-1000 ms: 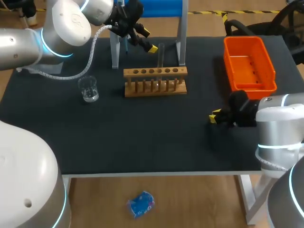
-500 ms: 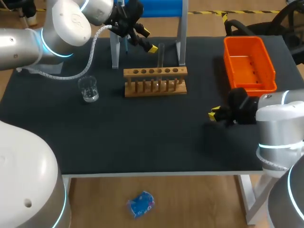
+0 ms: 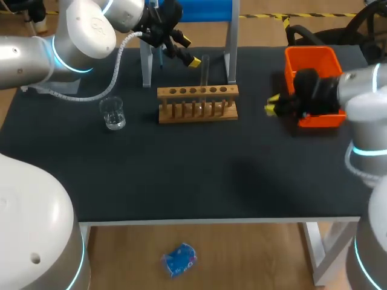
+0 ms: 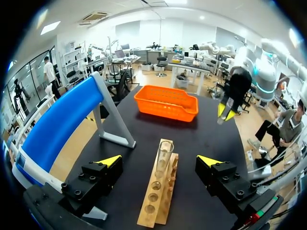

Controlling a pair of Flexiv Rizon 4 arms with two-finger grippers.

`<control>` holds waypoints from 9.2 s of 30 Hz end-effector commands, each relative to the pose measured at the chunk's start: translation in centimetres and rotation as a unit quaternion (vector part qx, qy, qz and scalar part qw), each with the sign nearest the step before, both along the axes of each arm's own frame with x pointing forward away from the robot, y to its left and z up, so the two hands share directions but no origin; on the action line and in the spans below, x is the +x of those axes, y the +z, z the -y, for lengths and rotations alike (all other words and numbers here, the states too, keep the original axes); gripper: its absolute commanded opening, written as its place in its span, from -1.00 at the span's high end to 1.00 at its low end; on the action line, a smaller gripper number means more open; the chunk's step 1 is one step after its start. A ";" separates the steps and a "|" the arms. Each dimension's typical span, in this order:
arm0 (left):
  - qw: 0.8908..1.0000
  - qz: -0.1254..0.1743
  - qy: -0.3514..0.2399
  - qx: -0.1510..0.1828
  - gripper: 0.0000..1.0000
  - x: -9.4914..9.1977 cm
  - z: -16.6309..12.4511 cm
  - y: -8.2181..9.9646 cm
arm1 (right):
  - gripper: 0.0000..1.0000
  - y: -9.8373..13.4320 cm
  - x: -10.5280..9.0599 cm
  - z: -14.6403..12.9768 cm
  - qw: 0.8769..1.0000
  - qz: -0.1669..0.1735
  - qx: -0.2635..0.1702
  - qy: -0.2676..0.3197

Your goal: Invert the test tube, pick up the pipette, mount the tip to pipette, aspirate from beaker and dispense into the tube, eject the tip, return the pipette, and cap with the stopper.

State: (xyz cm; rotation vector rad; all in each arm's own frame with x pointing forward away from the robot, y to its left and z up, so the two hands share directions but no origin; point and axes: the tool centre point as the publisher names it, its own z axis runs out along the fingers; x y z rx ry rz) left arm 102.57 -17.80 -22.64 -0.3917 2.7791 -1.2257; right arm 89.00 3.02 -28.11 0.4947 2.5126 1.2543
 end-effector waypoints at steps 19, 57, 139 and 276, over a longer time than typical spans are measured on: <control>1.000 -0.002 -0.001 0.002 -1.00 0.1 0.0 0.2 | 1.00 5.8 2.2 -0.2 0.998 -0.039 0.008 0.053; 1.000 -0.002 -0.001 0.002 -1.00 0.1 0.0 0.2 | 1.00 9.6 12.8 -12.4 0.971 0.054 -0.020 0.231; 1.000 -0.002 -0.001 0.002 -1.00 0.1 0.0 0.2 | 1.00 5.7 13.3 -16.5 0.963 0.031 -0.017 0.268; 1.000 -0.002 -0.001 0.002 -1.00 0.1 0.0 0.2 | 1.00 6.7 12.9 -17.4 0.921 -0.021 0.279 0.270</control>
